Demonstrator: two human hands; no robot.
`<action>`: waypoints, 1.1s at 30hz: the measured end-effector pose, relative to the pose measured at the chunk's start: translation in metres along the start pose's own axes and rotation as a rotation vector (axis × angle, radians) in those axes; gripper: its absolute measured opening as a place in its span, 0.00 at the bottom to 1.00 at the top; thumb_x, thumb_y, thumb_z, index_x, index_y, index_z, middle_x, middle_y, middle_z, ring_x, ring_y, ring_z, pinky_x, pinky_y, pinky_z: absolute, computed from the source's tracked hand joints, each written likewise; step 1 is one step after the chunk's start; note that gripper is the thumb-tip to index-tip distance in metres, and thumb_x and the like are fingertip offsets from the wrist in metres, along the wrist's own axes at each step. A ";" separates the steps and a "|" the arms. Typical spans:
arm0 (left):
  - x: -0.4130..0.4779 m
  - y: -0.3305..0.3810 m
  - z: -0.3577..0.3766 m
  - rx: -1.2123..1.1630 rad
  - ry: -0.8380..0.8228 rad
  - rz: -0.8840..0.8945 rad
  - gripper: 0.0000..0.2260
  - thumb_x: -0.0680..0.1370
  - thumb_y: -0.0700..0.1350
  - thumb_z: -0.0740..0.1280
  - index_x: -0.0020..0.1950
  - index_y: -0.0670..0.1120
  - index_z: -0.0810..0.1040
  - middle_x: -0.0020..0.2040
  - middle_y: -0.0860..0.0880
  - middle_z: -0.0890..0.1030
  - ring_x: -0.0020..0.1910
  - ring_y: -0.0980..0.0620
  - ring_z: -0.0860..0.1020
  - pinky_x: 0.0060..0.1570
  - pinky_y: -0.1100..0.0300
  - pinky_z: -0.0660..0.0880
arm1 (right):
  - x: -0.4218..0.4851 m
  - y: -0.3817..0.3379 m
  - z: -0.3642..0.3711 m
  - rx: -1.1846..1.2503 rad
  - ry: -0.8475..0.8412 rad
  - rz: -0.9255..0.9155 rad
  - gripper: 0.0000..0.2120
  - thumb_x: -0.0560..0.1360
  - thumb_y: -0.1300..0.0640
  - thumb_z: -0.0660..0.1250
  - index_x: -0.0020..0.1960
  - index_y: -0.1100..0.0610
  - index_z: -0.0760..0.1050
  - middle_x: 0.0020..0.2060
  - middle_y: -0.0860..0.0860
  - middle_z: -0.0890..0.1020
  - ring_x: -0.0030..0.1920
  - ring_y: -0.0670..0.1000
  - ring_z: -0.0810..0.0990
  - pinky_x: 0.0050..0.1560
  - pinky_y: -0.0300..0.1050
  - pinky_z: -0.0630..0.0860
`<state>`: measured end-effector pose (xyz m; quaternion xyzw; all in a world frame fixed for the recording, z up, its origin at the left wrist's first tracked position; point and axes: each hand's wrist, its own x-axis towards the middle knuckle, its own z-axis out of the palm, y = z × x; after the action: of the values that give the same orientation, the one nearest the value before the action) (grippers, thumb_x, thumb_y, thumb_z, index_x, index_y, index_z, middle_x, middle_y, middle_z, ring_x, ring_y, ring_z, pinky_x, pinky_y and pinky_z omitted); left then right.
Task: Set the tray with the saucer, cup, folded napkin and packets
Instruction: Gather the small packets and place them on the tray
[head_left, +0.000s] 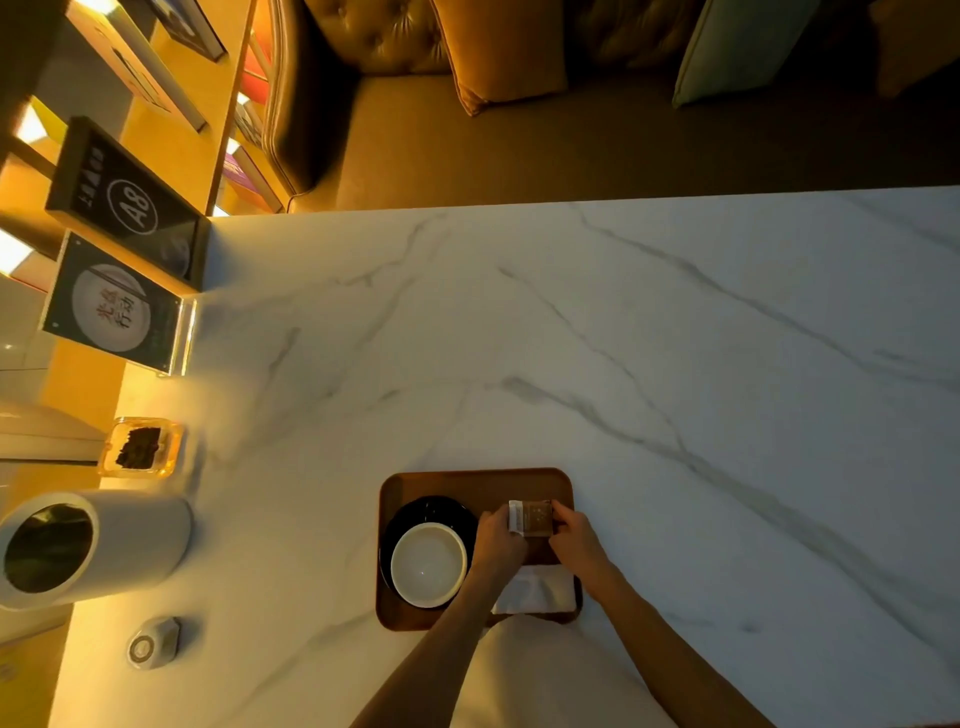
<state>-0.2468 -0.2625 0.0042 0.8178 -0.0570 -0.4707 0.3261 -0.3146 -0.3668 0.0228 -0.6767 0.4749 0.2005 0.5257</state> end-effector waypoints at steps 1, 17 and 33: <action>0.000 0.000 0.000 0.006 0.000 0.005 0.11 0.76 0.36 0.63 0.58 0.40 0.77 0.55 0.38 0.78 0.52 0.42 0.79 0.57 0.47 0.78 | 0.000 0.001 0.000 -0.005 -0.009 -0.001 0.23 0.73 0.76 0.56 0.65 0.63 0.72 0.56 0.62 0.79 0.58 0.59 0.78 0.47 0.36 0.74; -0.004 -0.001 -0.001 -0.057 -0.020 0.019 0.15 0.75 0.34 0.62 0.60 0.40 0.77 0.56 0.38 0.78 0.54 0.43 0.79 0.58 0.46 0.78 | -0.001 0.012 0.009 0.061 0.035 0.017 0.29 0.71 0.77 0.56 0.70 0.61 0.67 0.64 0.60 0.76 0.65 0.57 0.74 0.67 0.52 0.72; -0.005 0.002 -0.007 -0.055 -0.021 0.006 0.16 0.75 0.34 0.62 0.62 0.40 0.76 0.58 0.37 0.77 0.55 0.43 0.79 0.58 0.46 0.78 | -0.004 0.009 0.009 -0.011 0.017 0.003 0.28 0.74 0.75 0.56 0.72 0.59 0.64 0.67 0.59 0.73 0.68 0.57 0.71 0.69 0.51 0.69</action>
<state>-0.2437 -0.2589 0.0111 0.8033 -0.0499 -0.4797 0.3495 -0.3223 -0.3571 0.0179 -0.6804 0.4795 0.1980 0.5176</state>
